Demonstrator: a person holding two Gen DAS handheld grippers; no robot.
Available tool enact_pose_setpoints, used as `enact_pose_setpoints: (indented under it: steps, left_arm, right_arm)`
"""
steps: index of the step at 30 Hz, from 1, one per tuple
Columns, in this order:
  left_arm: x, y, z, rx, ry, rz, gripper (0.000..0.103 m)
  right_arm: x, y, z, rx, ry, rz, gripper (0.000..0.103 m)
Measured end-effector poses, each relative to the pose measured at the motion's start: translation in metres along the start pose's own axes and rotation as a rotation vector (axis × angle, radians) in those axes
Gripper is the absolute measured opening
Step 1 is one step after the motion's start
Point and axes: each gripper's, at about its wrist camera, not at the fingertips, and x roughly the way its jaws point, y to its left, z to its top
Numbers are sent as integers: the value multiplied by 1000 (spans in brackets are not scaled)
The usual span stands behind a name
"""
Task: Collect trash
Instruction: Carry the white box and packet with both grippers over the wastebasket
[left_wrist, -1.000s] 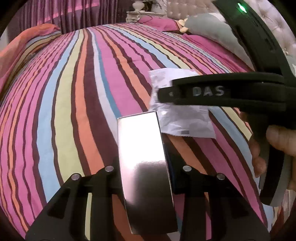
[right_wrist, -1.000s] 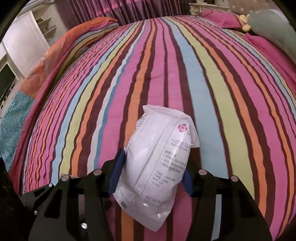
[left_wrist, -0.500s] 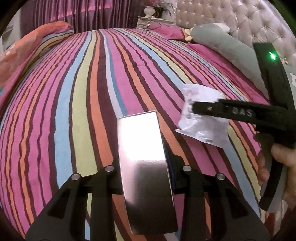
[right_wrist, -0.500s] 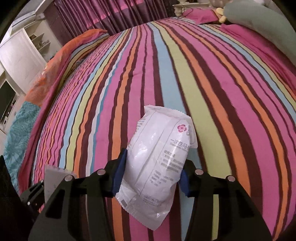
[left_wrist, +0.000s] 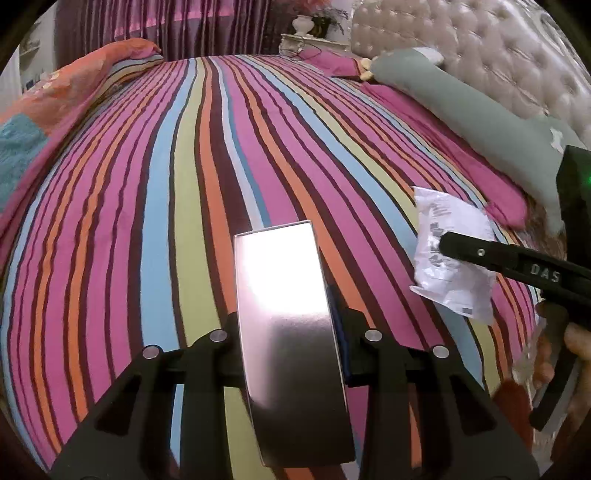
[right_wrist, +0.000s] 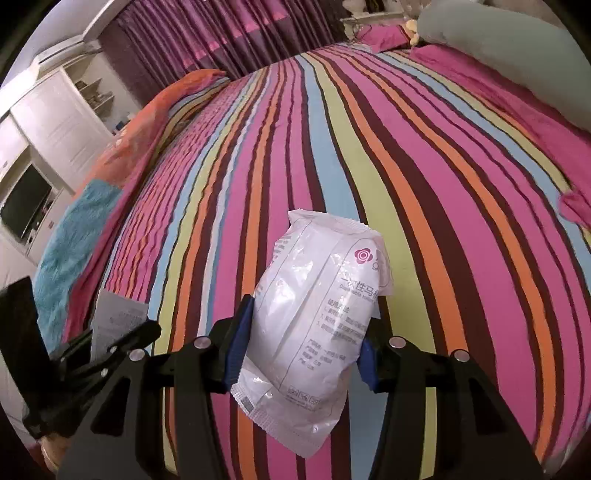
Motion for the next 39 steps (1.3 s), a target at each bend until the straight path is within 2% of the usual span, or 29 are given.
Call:
enact_pose_setpoints:
  steps: [9, 17, 20, 23, 29, 33, 39]
  left_arm:
    - [-58, -20, -88, -7, 18, -8, 33]
    - [-93, -47, -159, 10, 48, -22, 33]
    - [-99, -54, -184, 7, 75, -29, 33]
    - [-100, -60, -207, 4, 110, -34, 33]
    - [-78, -66, -244, -27, 214, -32, 33]
    - [-58, -71, -253, -13, 302, -6, 33]
    - [-27, -73, -266, -15, 438, 0, 33]
  right_arm:
    - [-61, 11, -79, -32, -8, 26, 47]
    - [-88, 19, -137, -45, 23, 50, 47]
    - [-92, 13, -161, -14, 64, 52, 47]
    - [-89, 10, -188, 11, 128, 51, 47]
    - [-52, -2, -225, 45, 285, -7, 47]
    - [-24, -8, -233, 72, 403, -39, 47]
    - [4, -7, -235, 68, 503, -86, 47]
